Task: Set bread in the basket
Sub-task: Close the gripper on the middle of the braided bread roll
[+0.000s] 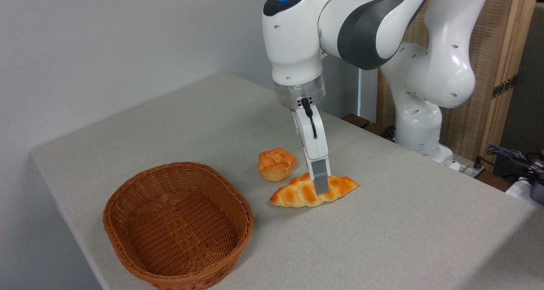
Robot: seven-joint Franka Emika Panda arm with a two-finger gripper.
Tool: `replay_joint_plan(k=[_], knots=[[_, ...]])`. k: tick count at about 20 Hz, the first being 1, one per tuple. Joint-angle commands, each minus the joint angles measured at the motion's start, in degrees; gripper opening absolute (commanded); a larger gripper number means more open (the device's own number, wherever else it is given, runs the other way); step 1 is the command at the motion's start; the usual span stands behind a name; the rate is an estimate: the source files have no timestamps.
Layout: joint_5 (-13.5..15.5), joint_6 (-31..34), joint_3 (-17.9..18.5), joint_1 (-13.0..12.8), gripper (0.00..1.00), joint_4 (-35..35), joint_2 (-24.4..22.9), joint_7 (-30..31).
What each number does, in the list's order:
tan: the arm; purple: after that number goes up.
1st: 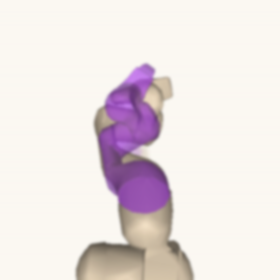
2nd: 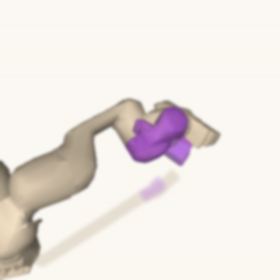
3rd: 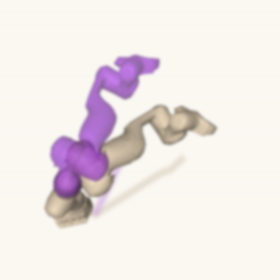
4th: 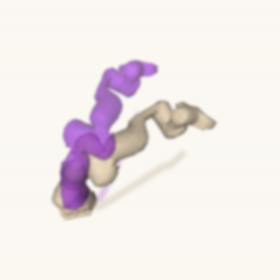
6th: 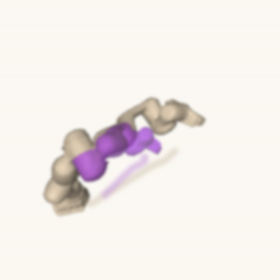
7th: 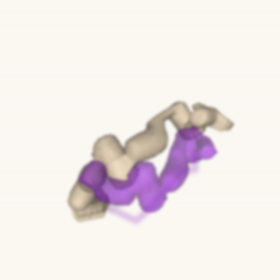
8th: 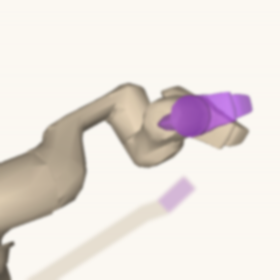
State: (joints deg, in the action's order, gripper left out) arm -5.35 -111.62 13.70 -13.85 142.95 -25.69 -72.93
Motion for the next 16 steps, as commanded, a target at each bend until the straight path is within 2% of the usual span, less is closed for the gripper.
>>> replay_joint_plan(k=[1, 8, 10, 14, 15, 16], knots=[[-1.2, -1.9, 1.2, -1.0, 1.00, 1.1, -0.9, -0.6], [-1.2, -5.1, 1.2, -1.0, 1.00, 3.4, -0.8, -0.5], [-1.2, -5.2, 1.2, -1.0, 0.88, 3.6, -0.9, -0.5], [-1.2, -5.3, 1.2, -1.0, 0.49, 3.7, -0.8, -0.5], [-1.2, -5.3, 1.2, -1.0, 0.44, 3.7, -0.8, -0.5], [-1.2, -5.3, 1.2, -1.0, 0.43, 3.7, -0.8, -0.5]])
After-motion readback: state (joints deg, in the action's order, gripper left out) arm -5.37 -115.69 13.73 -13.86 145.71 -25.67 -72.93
